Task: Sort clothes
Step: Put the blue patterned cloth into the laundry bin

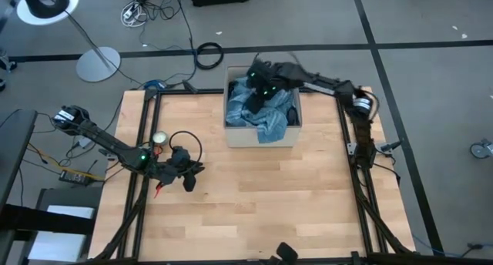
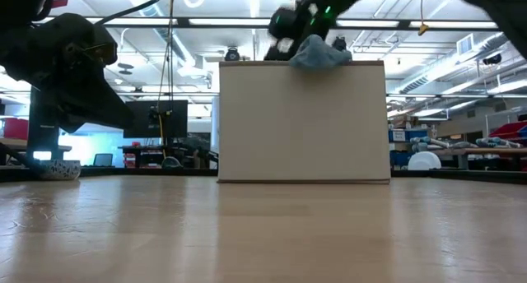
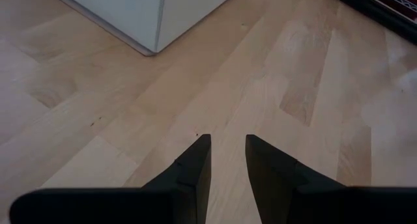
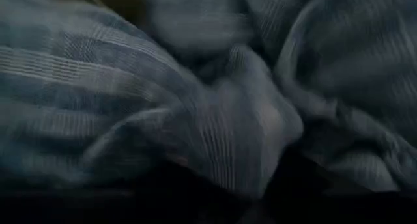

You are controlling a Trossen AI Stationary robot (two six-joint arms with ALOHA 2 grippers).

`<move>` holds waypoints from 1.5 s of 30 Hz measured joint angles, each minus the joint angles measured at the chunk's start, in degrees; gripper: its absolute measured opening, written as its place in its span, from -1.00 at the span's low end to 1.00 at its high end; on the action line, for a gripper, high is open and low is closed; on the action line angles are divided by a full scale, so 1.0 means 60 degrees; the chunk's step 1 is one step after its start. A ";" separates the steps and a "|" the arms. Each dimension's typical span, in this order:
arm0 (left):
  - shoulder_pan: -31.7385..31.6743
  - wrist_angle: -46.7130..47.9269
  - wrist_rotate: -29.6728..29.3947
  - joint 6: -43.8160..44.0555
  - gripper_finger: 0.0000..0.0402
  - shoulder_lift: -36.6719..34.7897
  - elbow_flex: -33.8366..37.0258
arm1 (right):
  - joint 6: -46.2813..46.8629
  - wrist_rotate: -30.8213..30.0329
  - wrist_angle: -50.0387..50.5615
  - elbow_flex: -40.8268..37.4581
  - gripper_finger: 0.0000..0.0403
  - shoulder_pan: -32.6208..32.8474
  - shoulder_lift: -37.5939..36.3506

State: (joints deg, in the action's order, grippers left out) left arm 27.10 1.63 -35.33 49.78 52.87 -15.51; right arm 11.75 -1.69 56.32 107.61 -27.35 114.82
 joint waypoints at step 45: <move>0.0001 -0.0237 -0.0001 0.0003 -0.50 0.0003 0.0000 | 0.2361 0.1617 0.0884 -0.1705 -0.36 0.0183 0.0481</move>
State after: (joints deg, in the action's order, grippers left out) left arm 27.11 0.21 -35.34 49.80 52.88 -15.51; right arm 25.91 8.01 61.63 97.38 -26.26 117.71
